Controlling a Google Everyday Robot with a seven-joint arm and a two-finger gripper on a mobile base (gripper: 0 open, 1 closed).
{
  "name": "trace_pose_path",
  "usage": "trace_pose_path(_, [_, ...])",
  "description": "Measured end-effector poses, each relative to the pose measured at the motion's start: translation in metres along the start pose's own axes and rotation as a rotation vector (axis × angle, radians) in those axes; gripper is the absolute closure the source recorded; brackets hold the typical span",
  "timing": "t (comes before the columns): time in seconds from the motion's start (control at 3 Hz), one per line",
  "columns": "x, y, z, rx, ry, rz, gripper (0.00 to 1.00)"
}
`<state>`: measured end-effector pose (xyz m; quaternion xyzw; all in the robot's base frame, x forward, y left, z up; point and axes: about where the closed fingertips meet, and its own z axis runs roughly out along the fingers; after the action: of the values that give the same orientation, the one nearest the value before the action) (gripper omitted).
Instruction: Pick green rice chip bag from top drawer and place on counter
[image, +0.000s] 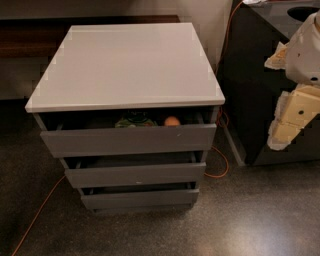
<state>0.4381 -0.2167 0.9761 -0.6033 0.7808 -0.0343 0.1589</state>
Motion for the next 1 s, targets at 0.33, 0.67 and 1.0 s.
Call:
trace_pose_path(0.33, [-0.001,0.001,0.003,0.000,-0.003,-0.007,0.00])
trace_pose_path(0.67, [-0.006,0.009,0.029,-0.018,-0.023,-0.050,0.00])
trace_pose_path(1.0, [-0.017,0.025,0.077,-0.046,-0.104,-0.114,0.00])
